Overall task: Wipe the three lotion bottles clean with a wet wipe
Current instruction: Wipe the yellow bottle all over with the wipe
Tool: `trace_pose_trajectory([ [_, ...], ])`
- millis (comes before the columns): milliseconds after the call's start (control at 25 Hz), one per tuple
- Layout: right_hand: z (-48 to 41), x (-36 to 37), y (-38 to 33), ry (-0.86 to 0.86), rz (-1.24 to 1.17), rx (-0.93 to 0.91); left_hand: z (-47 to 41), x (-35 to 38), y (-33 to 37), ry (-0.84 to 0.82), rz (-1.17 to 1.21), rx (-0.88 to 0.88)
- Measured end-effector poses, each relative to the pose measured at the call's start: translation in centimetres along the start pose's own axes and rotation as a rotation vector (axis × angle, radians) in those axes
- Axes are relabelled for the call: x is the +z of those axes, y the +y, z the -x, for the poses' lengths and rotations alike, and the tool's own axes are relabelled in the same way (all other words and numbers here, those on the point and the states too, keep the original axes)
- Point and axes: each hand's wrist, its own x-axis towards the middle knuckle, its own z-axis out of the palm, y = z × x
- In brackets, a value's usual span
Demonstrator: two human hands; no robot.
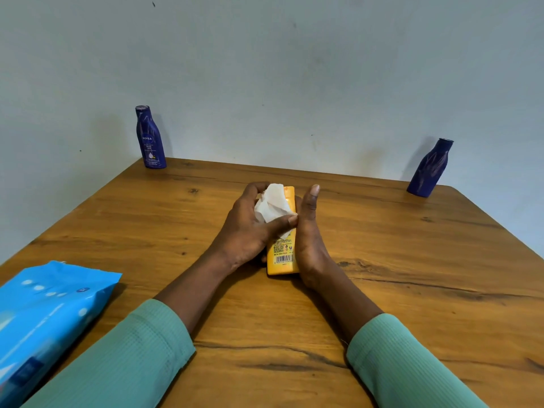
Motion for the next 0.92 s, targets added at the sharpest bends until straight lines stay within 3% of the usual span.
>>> trace_pose_trajectory([
  [160,0.2,0.3,0.1,-0.046,0.114,0.01,-0.5,0.6,-0.5,0.237,0.025,0.068],
  [280,0.4,0.4,-0.3,-0.077,0.165,0.006,-0.8,0.3,-0.6,0.304,0.067,0.035],
  [480,-0.2,0.0,0.4,0.006,-0.001,0.015,-0.4,0.5,-0.3,0.116,0.162,0.041],
  [720,-0.4,-0.5,0.7,0.111,-0.016,-0.054,-0.3,0.0,-0.4,0.108,0.216,0.004],
  [920,-0.9,-0.8,0.7,0.29,-0.123,-0.1,-0.5,-0.3,-0.7,-0.088,0.2,-0.019],
])
